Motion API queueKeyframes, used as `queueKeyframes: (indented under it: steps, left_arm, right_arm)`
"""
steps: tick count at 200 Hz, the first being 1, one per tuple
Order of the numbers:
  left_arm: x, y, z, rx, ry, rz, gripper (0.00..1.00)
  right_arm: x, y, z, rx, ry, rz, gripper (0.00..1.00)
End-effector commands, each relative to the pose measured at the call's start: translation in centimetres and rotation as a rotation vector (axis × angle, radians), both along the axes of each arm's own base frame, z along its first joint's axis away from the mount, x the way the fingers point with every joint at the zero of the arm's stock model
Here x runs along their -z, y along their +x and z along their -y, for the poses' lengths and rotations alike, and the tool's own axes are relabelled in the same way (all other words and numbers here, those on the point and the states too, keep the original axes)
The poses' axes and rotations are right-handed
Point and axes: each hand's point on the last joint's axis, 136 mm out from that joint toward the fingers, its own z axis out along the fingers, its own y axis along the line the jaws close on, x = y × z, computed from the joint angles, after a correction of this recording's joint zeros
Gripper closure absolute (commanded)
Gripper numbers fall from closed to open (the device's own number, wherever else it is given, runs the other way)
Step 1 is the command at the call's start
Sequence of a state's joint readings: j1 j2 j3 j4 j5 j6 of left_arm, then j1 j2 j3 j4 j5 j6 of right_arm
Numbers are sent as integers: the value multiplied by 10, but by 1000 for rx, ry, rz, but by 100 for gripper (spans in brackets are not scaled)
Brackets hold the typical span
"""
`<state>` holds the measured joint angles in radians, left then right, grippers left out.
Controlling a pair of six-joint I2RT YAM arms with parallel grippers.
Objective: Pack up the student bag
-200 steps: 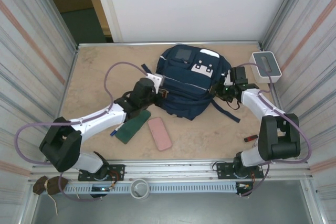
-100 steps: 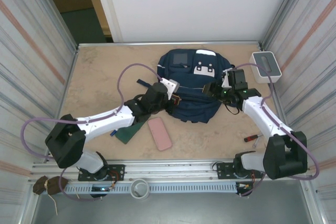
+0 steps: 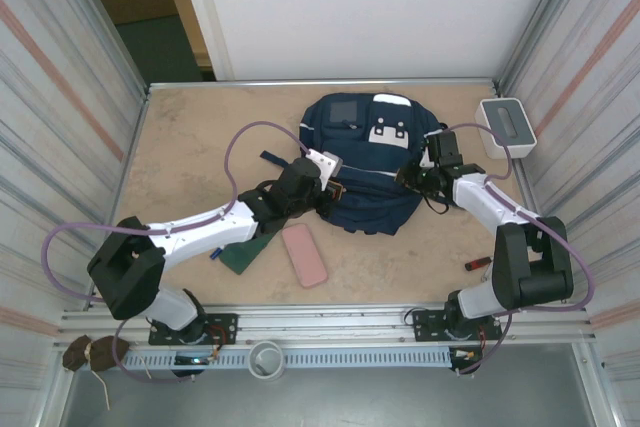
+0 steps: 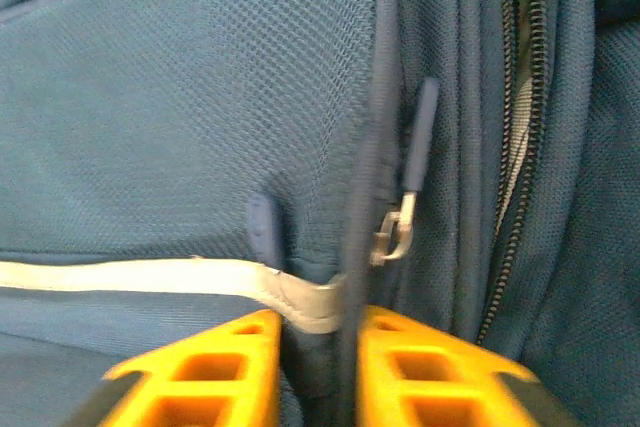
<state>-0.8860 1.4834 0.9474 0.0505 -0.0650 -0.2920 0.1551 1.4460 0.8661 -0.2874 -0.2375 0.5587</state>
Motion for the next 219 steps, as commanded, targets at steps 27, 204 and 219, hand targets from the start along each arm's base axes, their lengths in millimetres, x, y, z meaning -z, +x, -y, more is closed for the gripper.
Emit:
queueKeyframes:
  steps: [27,204,219]
  left_arm:
    - [-7,24,-45,-128,10,71,100]
    - [31,36,-59,-84,-53,-102,65]
    - [32,38,-65,-120,-44,-93,64]
  right_arm:
    - [-10,-5,27,-17,41,45,100]
    - [-58,-34,-3,-249,-265,199,43]
    - [-65,-36,-30,-409,-367,266,41]
